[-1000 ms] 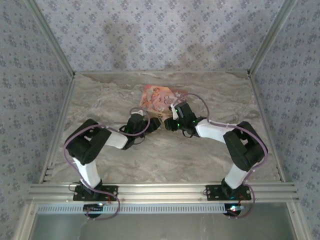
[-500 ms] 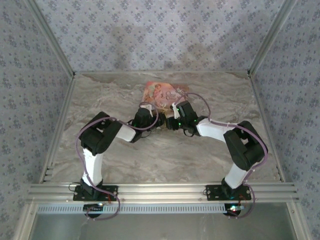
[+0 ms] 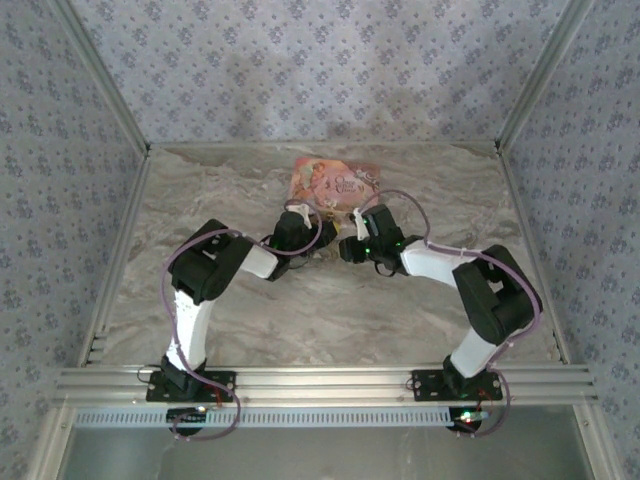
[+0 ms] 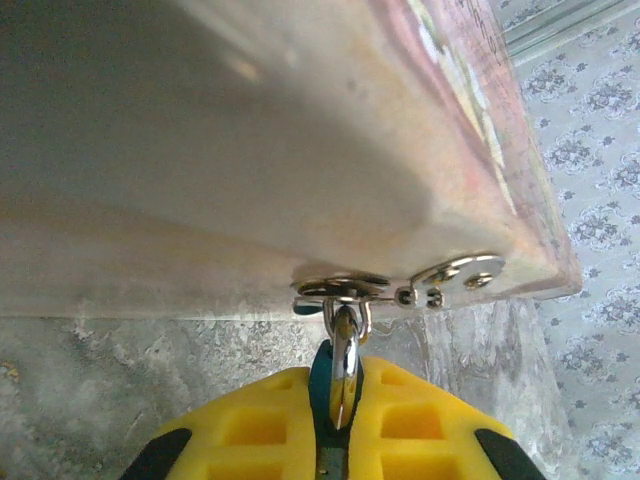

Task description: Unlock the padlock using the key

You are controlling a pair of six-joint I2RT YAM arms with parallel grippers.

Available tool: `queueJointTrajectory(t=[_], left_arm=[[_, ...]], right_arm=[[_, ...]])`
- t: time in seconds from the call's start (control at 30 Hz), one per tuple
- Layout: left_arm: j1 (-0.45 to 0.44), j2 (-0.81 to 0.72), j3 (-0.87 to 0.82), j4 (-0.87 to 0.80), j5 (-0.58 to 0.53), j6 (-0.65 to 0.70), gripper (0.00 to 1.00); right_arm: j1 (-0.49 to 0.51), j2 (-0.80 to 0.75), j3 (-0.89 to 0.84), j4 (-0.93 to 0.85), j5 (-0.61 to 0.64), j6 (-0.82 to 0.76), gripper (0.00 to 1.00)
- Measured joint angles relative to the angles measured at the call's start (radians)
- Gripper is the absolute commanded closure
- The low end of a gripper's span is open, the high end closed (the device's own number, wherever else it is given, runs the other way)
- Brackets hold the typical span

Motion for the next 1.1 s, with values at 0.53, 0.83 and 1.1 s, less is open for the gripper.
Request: queueJointTrajectory(t=[0.53,0.83,1.1], left_arm=[[-0.034,-0.135,-0.068,-0.136,0.031,-0.169,1.0],[-0.056,-0.264,-0.068,-0.317,0.071,-0.21,1.0],[-0.056,-0.268,-0.068,-0.352,0.082,-0.23,1.0]], right_arm=[[0.031,-0.118,-0.047,-0.012,-0.026,-0.029,0.54],[0.068,-0.124,-0.029,-0.073,-0.001,-0.081,0.52],[0.105,-0.124,0.005,-0.119,0.041,-0.116,0.54]])
